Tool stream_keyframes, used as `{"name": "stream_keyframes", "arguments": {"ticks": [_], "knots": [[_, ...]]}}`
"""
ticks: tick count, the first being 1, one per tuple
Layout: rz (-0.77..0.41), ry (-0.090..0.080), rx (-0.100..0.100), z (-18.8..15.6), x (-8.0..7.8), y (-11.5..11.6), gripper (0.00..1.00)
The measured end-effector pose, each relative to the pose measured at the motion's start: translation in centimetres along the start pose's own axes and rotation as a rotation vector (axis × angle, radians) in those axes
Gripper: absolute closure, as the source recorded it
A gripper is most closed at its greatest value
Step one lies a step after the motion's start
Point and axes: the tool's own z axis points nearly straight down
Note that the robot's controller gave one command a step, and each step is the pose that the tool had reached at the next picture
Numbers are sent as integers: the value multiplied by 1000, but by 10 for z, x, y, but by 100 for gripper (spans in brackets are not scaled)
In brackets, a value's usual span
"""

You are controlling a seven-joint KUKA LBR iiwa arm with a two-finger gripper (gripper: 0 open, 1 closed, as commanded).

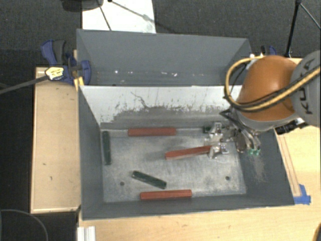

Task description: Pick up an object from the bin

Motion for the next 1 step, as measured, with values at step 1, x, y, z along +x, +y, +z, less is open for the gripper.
{"name": "stream_keyframes", "arguments": {"ticks": [1], "knots": [[261,-4,0,-124,-45,-17,100]]}}
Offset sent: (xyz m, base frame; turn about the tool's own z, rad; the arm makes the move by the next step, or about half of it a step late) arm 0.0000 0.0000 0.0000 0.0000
